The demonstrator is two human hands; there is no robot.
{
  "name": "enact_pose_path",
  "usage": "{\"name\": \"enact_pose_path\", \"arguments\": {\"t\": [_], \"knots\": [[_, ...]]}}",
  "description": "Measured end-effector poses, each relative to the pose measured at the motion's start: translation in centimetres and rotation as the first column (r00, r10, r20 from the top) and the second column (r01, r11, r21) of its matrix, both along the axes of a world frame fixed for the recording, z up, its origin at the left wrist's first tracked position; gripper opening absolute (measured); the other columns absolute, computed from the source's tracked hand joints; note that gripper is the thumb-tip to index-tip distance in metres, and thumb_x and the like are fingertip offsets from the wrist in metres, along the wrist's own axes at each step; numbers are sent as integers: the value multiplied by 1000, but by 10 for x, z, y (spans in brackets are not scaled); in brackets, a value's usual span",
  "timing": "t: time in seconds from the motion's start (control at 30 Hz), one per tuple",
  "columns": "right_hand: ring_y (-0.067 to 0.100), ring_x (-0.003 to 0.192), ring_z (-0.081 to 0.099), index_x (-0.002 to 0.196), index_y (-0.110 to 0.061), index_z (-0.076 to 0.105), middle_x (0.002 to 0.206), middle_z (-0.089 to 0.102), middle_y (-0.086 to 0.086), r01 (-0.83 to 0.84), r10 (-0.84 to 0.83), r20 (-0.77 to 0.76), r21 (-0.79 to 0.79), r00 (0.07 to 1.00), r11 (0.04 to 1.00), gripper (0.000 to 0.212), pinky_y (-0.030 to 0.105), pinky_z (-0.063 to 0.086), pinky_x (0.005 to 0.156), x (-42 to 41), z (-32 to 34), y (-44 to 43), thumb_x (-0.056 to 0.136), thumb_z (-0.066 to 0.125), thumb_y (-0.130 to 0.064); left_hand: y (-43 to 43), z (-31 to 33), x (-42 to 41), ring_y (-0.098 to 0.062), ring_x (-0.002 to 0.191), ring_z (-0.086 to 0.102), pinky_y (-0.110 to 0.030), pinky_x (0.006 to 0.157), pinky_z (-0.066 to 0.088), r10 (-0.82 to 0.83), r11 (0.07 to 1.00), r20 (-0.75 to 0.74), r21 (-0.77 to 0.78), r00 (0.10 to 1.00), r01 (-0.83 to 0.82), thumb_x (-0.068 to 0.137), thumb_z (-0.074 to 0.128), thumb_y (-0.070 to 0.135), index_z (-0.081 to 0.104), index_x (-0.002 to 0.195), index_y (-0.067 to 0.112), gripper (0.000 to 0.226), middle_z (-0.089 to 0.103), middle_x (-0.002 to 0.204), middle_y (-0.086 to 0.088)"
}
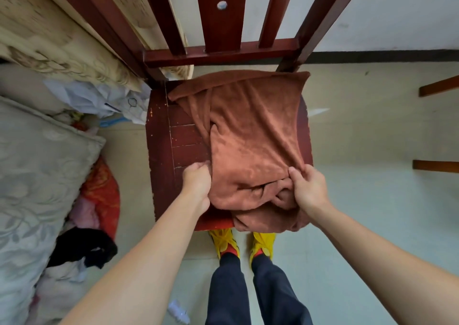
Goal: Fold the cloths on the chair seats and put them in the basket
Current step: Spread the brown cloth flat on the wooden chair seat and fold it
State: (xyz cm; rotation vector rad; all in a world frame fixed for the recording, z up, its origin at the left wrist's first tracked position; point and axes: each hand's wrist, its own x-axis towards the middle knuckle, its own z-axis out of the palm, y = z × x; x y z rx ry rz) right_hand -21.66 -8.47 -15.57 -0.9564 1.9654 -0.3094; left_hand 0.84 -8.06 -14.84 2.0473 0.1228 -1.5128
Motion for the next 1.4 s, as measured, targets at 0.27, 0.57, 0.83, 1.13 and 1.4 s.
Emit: {"name": "enact_pose_path", "arguments": {"t": [0.27, 0.57, 0.83, 1.13, 1.4], "knots": [[35, 86, 59, 74, -17, 49, 84, 64, 9, -290, 328, -218, 188, 919, 938, 24, 36, 44, 69, -3, 4, 13, 89, 55, -34, 28, 0, 49, -30, 78, 65, -36, 67, 54, -508, 859, 308, 251, 805, 446, 84, 67, 37, 68, 67, 13, 30, 69, 77, -8], [24, 78, 64, 69, -18, 62, 74, 68, -1, 94, -95, 8, 98, 995, 991, 16, 41, 55, 80, 14, -6, -53, 78, 72, -26, -49, -6, 30, -19, 62, 58, -29, 58, 50, -276, 955, 337, -8, 900, 296, 67, 77, 24, 62, 66, 4, 25, 62, 66, -6], [32, 88, 65, 68, -17, 58, 79, 67, 7, -80, 116, -152, 225, 982, 971, 19, 35, 50, 78, 0, -4, -39, 83, 67, -19, -7, 1, 79, -18, 66, 61, -26, 59, 48, -87, 995, 379, 76, 921, 62, 76, 73, 13, 63, 88, 10, 16, 69, 90, -12], [29, 107, 62, 108, -27, 61, 112, 68, 4, -127, 150, -294, 96, 944, 987, 41, 38, 49, 91, 14, 4, -100, 75, 71, -49, -56, -12, 106, -30, 109, 59, -34, 90, 45, -420, 881, 684, 150, 596, 448, 74, 78, 34, 58, 116, 15, 49, 66, 107, -9], [26, 88, 67, 76, -22, 62, 89, 70, 3, -83, 91, -289, 40, 953, 996, 16, 29, 49, 79, 31, -16, -151, 77, 70, -36, -100, -27, 104, -17, 76, 55, -22, 72, 40, -111, 980, 616, -63, 780, 189, 86, 66, 29, 47, 59, 21, 34, 58, 74, 2]]}}
